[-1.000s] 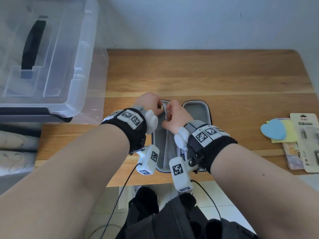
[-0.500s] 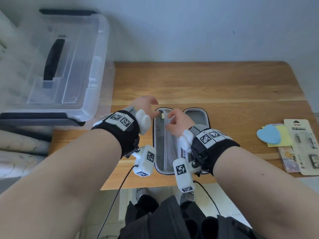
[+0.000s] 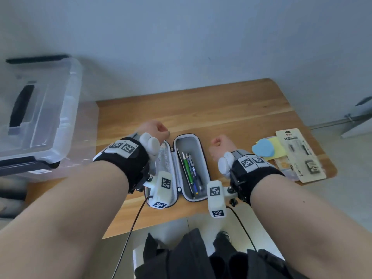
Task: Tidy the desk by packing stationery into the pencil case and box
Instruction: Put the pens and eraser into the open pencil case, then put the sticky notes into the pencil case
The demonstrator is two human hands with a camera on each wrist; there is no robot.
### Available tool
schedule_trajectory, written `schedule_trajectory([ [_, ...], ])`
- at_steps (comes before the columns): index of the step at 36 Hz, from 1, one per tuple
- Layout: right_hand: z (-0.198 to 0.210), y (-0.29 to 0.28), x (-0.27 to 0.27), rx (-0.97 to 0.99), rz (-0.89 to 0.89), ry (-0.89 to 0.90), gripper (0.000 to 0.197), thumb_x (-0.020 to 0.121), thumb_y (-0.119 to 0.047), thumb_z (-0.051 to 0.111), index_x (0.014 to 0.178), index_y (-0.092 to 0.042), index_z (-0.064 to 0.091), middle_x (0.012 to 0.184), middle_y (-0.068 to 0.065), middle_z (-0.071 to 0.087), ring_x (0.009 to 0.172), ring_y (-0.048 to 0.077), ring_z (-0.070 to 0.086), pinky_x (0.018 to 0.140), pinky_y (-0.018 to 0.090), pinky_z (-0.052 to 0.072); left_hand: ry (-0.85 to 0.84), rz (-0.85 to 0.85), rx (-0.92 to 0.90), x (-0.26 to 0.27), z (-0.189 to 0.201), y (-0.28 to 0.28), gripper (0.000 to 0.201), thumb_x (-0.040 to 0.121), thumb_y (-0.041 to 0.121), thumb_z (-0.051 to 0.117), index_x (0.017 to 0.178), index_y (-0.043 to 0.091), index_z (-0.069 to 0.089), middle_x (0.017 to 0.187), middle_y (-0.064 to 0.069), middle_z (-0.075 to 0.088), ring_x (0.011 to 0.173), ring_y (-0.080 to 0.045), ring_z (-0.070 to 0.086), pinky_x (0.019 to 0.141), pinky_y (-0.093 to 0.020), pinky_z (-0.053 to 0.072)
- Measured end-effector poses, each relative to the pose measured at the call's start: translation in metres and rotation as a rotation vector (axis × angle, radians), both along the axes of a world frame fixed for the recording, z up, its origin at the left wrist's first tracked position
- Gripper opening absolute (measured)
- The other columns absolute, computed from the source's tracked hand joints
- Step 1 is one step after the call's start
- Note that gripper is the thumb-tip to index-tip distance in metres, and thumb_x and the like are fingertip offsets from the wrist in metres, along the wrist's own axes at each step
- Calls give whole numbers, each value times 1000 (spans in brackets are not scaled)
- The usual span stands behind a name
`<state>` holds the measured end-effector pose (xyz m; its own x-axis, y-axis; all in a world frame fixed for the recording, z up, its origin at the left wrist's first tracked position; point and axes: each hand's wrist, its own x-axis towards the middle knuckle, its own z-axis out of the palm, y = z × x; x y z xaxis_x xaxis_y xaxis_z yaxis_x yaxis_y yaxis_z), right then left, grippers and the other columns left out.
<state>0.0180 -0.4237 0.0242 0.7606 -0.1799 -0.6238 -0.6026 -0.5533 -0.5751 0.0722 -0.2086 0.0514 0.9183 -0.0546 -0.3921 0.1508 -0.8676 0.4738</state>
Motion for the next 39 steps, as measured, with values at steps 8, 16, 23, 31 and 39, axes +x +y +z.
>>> schedule_trajectory([
  [8, -12, 53, 8, -69, 121, -32, 19, 89, -13, 49, 105, -22, 48, 89, -2, 50, 72, 17, 53, 66, 25, 43, 52, 124, -1, -13, -1, 58, 19, 89, 29, 58, 100, 15, 65, 99, -6, 68, 93, -25, 64, 80, -35, 53],
  [16, -17, 98, 35, -190, 146, -77, 21, 88, -24, 54, 108, -19, 52, 88, -3, 54, 80, 20, 56, 73, 26, 43, 158, 87, -2, -19, -4, 99, 22, 90, 32, 55, 104, 18, 67, 93, -4, 69, 86, -23, 64, 76, -32, 52],
  [23, -17, 165, 59, -189, 352, -56, 46, 86, -33, 58, 128, -18, 48, 97, -2, 57, 83, 16, 56, 75, 25, 42, 207, 97, -29, -13, -12, 132, 40, 92, 27, 57, 130, 18, 56, 129, -1, 61, 116, -25, 57, 97, -35, 46],
  [31, -10, 217, 72, -218, 486, -70, 47, 81, -32, 65, 124, -20, 51, 112, 1, 64, 101, 20, 61, 88, 34, 49, 204, -2, 53, -2, -18, 155, 43, 92, 30, 56, 132, 13, 54, 132, -4, 59, 118, -24, 56, 98, -35, 45],
  [39, -16, 230, 64, -223, 476, 0, 49, 81, -17, 60, 128, -21, 48, 119, -1, 60, 107, 19, 59, 86, 29, 48, 300, 57, 25, -3, -29, 162, 10, 91, 32, 57, 87, 22, 55, 80, 1, 51, 68, -16, 48, 57, -25, 31],
])
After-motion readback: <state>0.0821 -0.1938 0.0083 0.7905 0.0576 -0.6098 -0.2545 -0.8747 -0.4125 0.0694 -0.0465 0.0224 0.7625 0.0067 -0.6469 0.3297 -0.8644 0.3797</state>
